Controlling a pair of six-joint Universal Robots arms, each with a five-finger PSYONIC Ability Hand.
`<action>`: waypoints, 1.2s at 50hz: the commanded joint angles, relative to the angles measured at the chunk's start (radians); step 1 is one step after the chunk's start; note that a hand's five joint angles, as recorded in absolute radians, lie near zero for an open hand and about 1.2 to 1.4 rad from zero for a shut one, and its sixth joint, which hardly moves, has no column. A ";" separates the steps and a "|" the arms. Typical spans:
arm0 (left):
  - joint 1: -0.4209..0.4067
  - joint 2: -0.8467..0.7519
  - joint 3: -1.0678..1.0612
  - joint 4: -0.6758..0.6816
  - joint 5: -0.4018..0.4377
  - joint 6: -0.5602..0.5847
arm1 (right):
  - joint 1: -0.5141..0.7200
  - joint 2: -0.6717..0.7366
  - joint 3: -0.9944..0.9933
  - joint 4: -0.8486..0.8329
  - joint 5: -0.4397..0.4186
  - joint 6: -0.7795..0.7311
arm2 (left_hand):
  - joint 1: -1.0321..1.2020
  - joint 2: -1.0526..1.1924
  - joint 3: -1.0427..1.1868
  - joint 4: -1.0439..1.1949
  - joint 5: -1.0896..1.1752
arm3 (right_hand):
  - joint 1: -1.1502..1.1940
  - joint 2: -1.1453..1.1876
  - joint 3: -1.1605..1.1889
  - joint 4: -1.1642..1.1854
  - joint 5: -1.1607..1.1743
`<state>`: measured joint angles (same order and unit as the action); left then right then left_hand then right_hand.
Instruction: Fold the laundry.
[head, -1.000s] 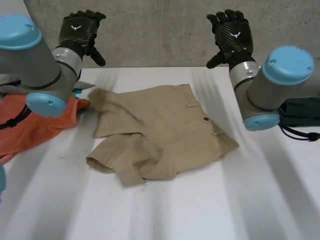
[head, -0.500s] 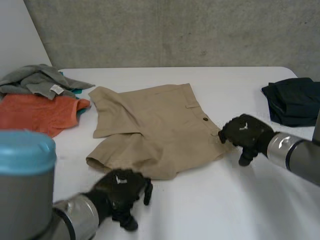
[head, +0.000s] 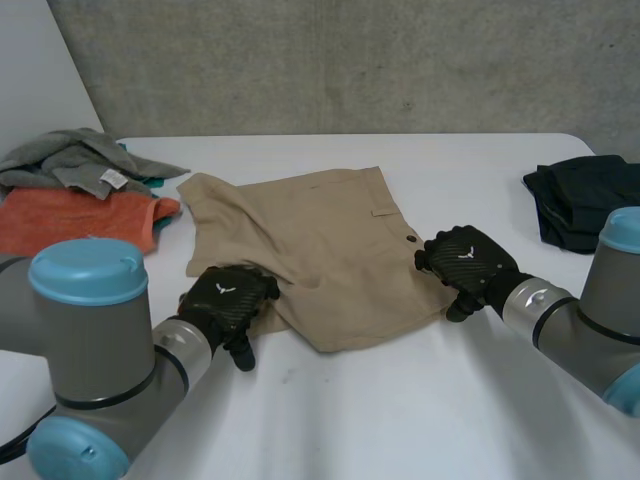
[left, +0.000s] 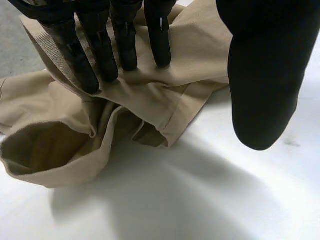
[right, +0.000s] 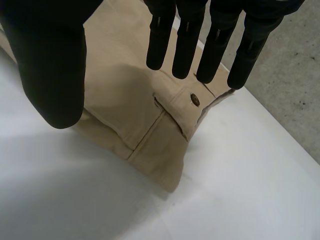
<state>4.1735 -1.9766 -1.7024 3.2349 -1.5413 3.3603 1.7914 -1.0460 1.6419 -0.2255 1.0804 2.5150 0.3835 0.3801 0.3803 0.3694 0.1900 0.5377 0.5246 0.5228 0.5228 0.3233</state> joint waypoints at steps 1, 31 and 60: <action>-0.010 -0.082 0.079 0.017 -0.006 0.120 | 0.026 0.040 -0.036 -0.003 0.030 0.002 | 0.082 0.086 0.085 0.096 0.101 | 0.077 0.090 0.092 0.092 0.117; -0.012 -0.266 0.277 0.051 -0.017 0.327 | 0.065 0.107 -0.099 -0.034 0.101 0.031 | 0.845 0.848 0.848 0.859 0.864 | 0.693 0.706 0.708 0.708 0.733; 0.151 0.577 -0.244 -0.486 0.252 0.145 | -0.064 -0.415 0.041 0.760 0.128 -0.347 | 1.013 1.016 1.016 1.027 1.032 | 0.859 0.872 0.873 0.873 0.898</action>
<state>4.2645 -1.5602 -1.8427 2.9312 -1.3960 3.5255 1.7561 -1.3042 1.5887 0.2903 1.1855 2.3391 1.1435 1.1939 1.1854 1.1988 0.9994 1.0459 1.1707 1.1866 1.1982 1.0066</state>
